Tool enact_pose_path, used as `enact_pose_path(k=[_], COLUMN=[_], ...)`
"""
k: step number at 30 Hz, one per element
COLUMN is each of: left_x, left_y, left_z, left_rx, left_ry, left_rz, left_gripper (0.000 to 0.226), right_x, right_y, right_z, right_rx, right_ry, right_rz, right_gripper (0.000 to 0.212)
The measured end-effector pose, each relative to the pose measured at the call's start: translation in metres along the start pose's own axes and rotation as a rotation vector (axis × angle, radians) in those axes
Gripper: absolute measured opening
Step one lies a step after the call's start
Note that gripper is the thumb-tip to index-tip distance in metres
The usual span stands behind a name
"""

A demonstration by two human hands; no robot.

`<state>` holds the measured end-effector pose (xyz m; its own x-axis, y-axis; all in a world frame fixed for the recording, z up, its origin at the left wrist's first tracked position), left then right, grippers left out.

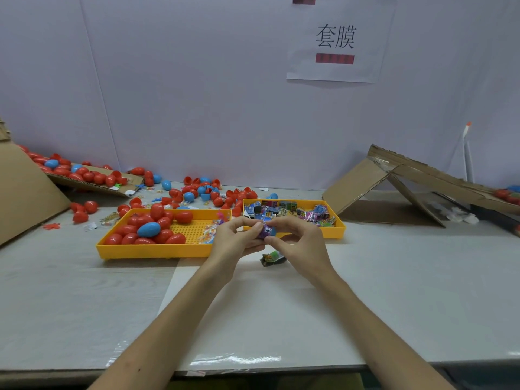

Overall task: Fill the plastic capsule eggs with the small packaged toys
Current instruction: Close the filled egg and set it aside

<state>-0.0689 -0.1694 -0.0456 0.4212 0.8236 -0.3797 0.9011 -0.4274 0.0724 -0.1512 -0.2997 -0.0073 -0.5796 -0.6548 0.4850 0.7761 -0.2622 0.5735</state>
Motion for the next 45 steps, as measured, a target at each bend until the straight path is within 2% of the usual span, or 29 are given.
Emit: enact_pose_path(k=[9,14,16,32,41,45], left_x=[-0.004,-0.005,-0.004,-0.004,-0.008,-0.002], left_y=[-0.002,-0.002,-0.002,0.001,-0.001,-0.002], left_z=[-0.004,-0.017,-0.02,-0.004,-0.007,-0.009], left_rx=[-0.045,-0.194,-0.231,-0.047,-0.066,-0.087], left_ry=[0.066,0.254,0.289,0.197,0.218,0.181], left_rz=[-0.01,-0.019,-0.03,0.027,0.033,0.006], left_gripper=[0.015,0.003,0.004,0.009,0.012,0.007], right_x=[0.003,0.007,0.008,0.006,0.008,0.005], right_y=[0.0,-0.001,-0.001,-0.004,-0.003,-0.001], right_z=[0.002,0.005,0.006,0.019,0.02,0.011], right_rx=[0.033,0.087,0.101,0.252,0.223,0.111], right_ry=[-0.03,-0.078,-0.09,-0.221,-0.183,-0.066], right_rz=[-0.061,-0.118,-0.129,-0.146,-0.136,-0.094], right_gripper=[0.028,0.034,0.035,0.035,0.031,0.027])
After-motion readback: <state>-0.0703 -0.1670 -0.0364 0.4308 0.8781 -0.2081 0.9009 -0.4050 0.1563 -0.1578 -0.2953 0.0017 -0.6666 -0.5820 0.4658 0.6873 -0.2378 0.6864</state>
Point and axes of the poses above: each hand's wrist, its own y-axis towards the middle knuckle, its own x-axis out of the back of the hand, z = x × y, the point moved 9 cm from there along y, towards the middle knuckle, and after that the axes turned 11 degrees about -y, right-handed, at the moved point
